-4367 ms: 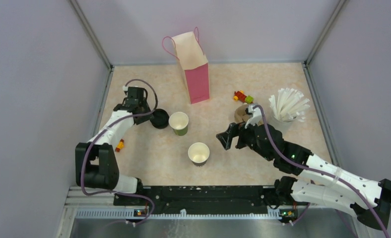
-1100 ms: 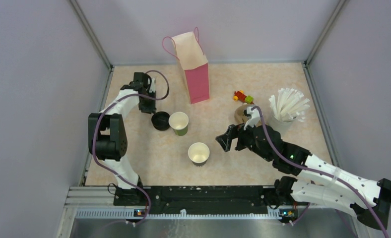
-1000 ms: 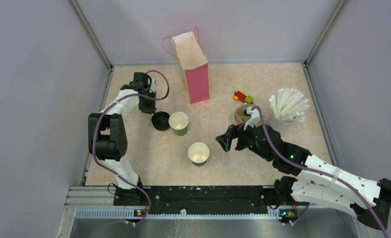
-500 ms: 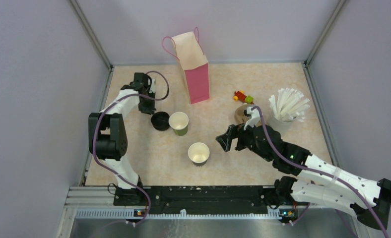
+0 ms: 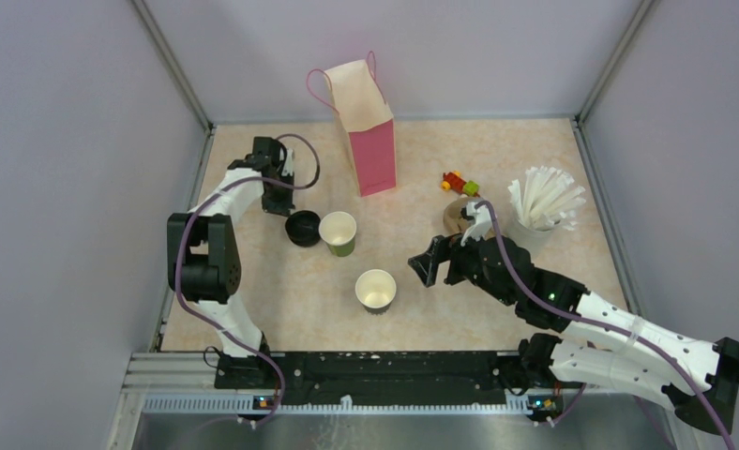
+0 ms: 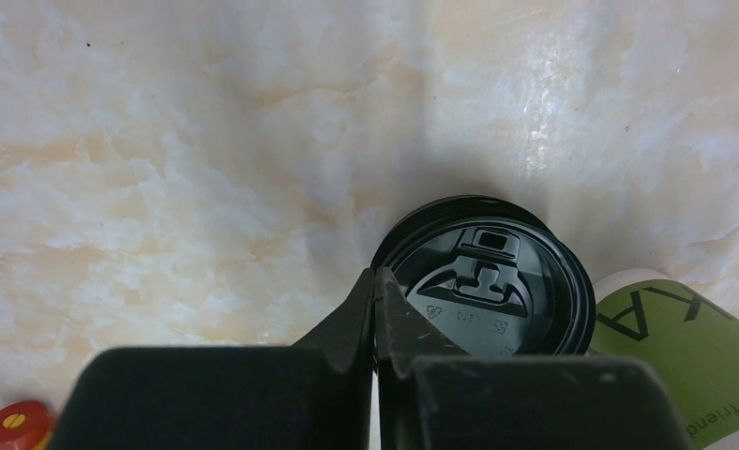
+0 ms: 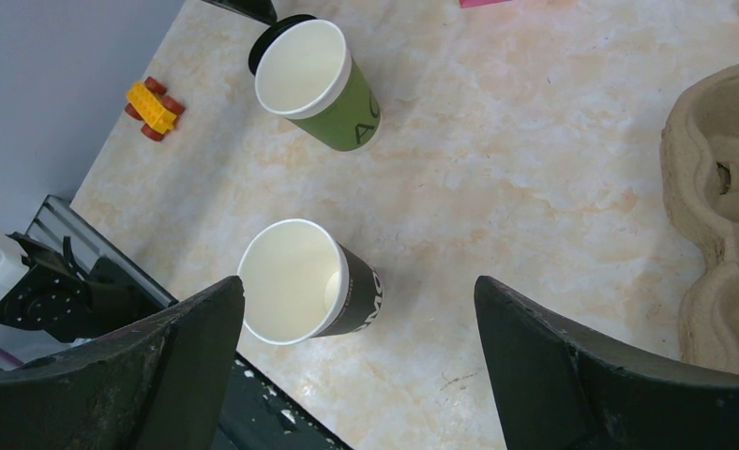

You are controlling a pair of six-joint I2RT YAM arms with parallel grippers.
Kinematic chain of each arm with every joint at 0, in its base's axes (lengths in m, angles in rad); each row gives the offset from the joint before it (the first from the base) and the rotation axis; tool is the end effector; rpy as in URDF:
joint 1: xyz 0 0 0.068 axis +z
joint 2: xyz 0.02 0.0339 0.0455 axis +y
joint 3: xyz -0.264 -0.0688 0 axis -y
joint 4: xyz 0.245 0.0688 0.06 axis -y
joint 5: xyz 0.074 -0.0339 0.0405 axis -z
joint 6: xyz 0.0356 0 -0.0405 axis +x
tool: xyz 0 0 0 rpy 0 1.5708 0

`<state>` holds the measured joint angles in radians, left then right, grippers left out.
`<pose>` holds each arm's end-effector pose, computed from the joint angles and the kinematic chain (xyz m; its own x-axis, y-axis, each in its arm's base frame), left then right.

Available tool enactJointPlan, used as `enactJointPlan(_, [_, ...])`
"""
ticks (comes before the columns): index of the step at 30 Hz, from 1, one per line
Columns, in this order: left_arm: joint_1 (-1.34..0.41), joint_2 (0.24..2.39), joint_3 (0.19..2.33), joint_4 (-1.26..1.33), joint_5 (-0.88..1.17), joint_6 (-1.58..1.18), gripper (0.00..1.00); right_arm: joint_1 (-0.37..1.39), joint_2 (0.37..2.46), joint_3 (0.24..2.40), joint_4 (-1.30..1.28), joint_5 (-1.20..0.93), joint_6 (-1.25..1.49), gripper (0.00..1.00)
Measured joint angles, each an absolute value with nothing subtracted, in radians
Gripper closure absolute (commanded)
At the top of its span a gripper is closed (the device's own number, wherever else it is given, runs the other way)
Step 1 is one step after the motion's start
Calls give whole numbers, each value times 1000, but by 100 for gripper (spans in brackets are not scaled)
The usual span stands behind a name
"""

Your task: Pack the takeout coffee

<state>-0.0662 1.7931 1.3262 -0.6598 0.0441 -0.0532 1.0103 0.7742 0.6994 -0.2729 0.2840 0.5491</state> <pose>0.3701 -0.0261 0.2154 -0.9043 0.0067 -0.4269 0.0370 0.9974 -0.0626 0.1051 0.1486 0.3027 -0.5058 0.1366 -0.8518 -0.4795 0.7762 0.4092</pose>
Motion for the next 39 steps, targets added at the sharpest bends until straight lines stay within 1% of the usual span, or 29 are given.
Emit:
enactJointPlan(9, [-66, 1793, 1357, -675, 86, -59, 100, 1010, 775, 699, -273, 287, 542, 10])
enactJointPlan(10, [-66, 1793, 1361, -680, 91, -62, 96, 1010, 775, 699, -273, 287, 542, 9])
enactJointPlan(12, [-67, 1793, 1369, -686, 96, -68, 74, 1010, 775, 699, -272, 287, 542, 9])
enactJointPlan(13, [-67, 1793, 1373, -690, 97, -74, 66, 1010, 775, 699, -272, 287, 542, 9])
enactJointPlan(14, [-67, 1793, 1374, -690, 95, -74, 61, 1010, 776, 699, -271, 287, 542, 9])
enactJointPlan(15, [-66, 1792, 1375, -690, 92, -78, 59, 1010, 777, 699, -270, 287, 542, 9])
enactJointPlan(18, [-66, 1792, 1375, -697, 81, -80, 60, 1010, 784, 699, -269, 287, 542, 9])
enactJointPlan(22, [-66, 1793, 1375, -706, 63, -79, 69, 1010, 791, 699, -270, 287, 541, 10])
enactJointPlan(25, [-66, 1793, 1375, -708, 62, -78, 73, 1010, 792, 699, -270, 287, 541, 10])
enactJointPlan(27, [-66, 1793, 1375, -710, 62, -76, 72, 1010, 792, 699, -269, 287, 541, 9])
enactJointPlan(34, [-66, 1812, 1375, -714, 35, -75, 67, 1010, 792, 699, -270, 287, 541, 9])
enactJointPlan(37, [-66, 1812, 1375, -715, 28, -75, 67, 1010, 792, 699, -270, 287, 538, 9])
enactJointPlan(39, [-66, 1812, 1375, -717, 27, -74, 70, 1010, 792, 699, -270, 287, 534, 10])
